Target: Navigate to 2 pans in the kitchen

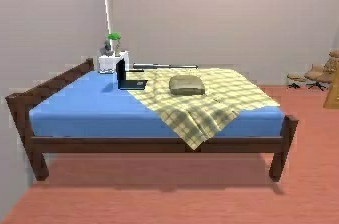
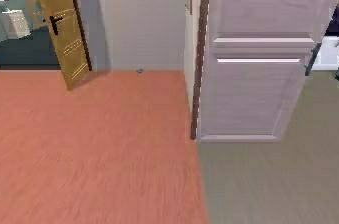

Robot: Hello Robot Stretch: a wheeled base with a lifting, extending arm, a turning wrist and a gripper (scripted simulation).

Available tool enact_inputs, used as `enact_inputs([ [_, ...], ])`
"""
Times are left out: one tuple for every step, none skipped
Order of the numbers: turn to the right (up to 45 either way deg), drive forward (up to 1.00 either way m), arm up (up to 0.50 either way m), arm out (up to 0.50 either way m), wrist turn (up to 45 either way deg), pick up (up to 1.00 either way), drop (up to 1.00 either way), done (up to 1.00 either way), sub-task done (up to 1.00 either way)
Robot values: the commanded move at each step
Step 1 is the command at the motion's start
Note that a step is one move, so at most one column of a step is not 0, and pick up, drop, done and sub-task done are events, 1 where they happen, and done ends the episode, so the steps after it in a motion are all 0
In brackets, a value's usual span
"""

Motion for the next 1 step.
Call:
enact_inputs([
  [21.0,0.0,0.0,0.0,0.0,0.0,0.0,0.0,0.0],
])
